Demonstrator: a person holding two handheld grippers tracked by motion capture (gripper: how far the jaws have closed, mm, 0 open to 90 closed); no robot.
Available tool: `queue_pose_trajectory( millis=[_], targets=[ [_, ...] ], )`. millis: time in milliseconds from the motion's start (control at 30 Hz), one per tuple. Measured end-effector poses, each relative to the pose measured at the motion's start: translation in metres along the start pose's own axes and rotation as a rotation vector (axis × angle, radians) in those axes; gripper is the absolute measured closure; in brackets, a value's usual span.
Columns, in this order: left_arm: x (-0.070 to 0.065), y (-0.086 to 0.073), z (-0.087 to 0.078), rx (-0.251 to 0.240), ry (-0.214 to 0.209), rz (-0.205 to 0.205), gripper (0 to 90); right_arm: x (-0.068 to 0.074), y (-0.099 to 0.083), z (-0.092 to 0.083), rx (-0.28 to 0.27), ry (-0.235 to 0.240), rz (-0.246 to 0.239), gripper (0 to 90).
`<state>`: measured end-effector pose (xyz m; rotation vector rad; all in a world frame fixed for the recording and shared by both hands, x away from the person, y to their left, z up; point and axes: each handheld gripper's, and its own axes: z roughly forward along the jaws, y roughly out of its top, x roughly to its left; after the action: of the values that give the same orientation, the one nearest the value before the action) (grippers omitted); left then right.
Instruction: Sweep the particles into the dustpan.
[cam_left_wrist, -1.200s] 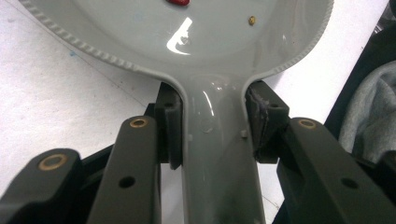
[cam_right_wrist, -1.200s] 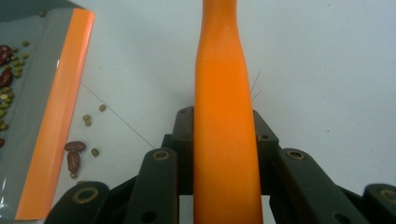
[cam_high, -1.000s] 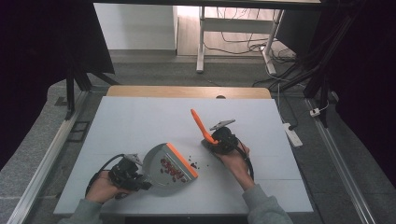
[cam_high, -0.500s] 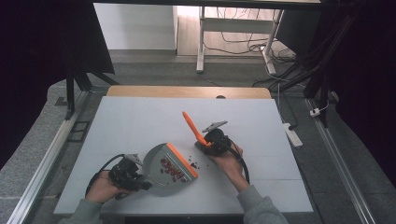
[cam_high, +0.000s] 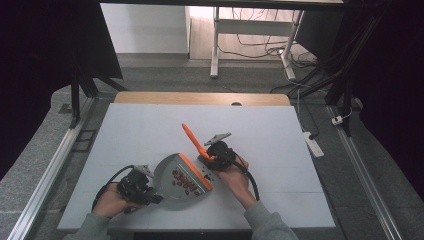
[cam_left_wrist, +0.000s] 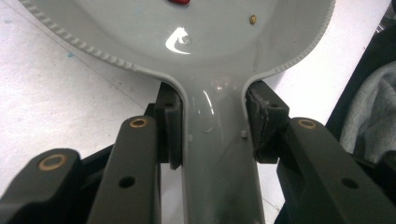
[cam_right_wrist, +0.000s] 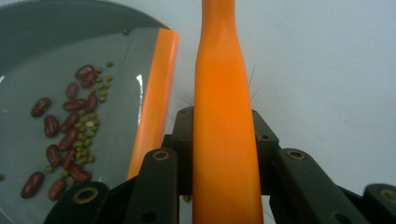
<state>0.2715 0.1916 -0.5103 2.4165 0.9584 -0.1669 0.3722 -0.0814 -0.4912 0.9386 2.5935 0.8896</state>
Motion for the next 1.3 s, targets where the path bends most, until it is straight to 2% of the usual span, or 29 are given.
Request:
queue_pose_trajectory(
  millis=[133,233,433,467,500,733,800,900,933,967,1000,1067,1100,1133,1167,1267,1300],
  targets=[
    [0.000,0.000,0.000,-0.003,0.000,0.001,61.9,0.005,0.003,0.003,-0.007,0.010,0.008,70.8],
    [0.000,0.000,-0.001,-0.010,0.001,-0.001,61.9,0.010,0.005,0.005,-0.009,0.014,-0.004,70.8],
    [-0.001,0.000,0.000,-0.010,0.001,-0.002,61.9,0.013,0.005,0.006,-0.016,0.023,0.003,70.9],
    [-0.001,0.000,0.000,-0.010,0.001,-0.002,61.9,0.013,0.005,0.006,-0.018,0.030,0.010,70.8],
    [-0.001,0.000,0.000,-0.009,0.002,-0.002,61.9,0.015,0.005,0.006,-0.023,0.058,0.031,70.9],
    [0.000,0.000,0.000,-0.001,0.003,0.003,61.9,0.027,0.009,0.009,-0.047,0.069,0.018,70.8],
    [0.000,0.000,0.000,0.000,0.003,0.003,61.9,0.031,0.013,0.009,-0.064,0.102,0.027,70.9],
    [0.000,0.000,0.000,-0.002,0.002,0.002,61.9,0.045,0.019,0.012,-0.059,0.129,-0.010,70.9],
    [0.000,0.000,0.000,-0.002,0.002,0.002,61.9,0.055,0.023,0.014,-0.065,0.193,-0.035,70.9],
    [0.000,0.000,0.000,-0.001,0.002,0.002,61.9,0.055,0.023,0.014,-0.065,0.193,-0.035,70.9],
    [0.000,0.000,0.000,-0.001,0.002,0.003,61.9,0.059,0.025,0.014,-0.071,0.214,-0.050,70.9],
    [0.000,0.000,0.000,-0.001,0.002,0.003,61.9,0.062,0.029,0.008,-0.088,0.203,-0.068,70.8],
    [0.000,0.000,0.000,0.000,0.002,0.004,61.9,0.061,0.030,0.004,-0.099,0.198,-0.066,70.8],
    [0.000,0.000,0.000,-0.001,0.002,0.004,61.9,0.053,0.032,-0.006,-0.122,0.170,-0.055,70.9],
    [0.000,0.000,0.000,-0.002,0.001,0.003,61.9,0.053,0.032,-0.006,-0.122,0.170,-0.055,70.9],
    [-0.001,0.000,0.001,0.000,0.004,0.008,61.9,0.036,0.029,-0.019,-0.140,0.123,-0.020,70.8],
    [-0.001,0.000,0.000,-0.001,0.004,0.008,61.9,0.024,0.023,-0.024,-0.141,0.088,0.005,70.9]
  ],
)
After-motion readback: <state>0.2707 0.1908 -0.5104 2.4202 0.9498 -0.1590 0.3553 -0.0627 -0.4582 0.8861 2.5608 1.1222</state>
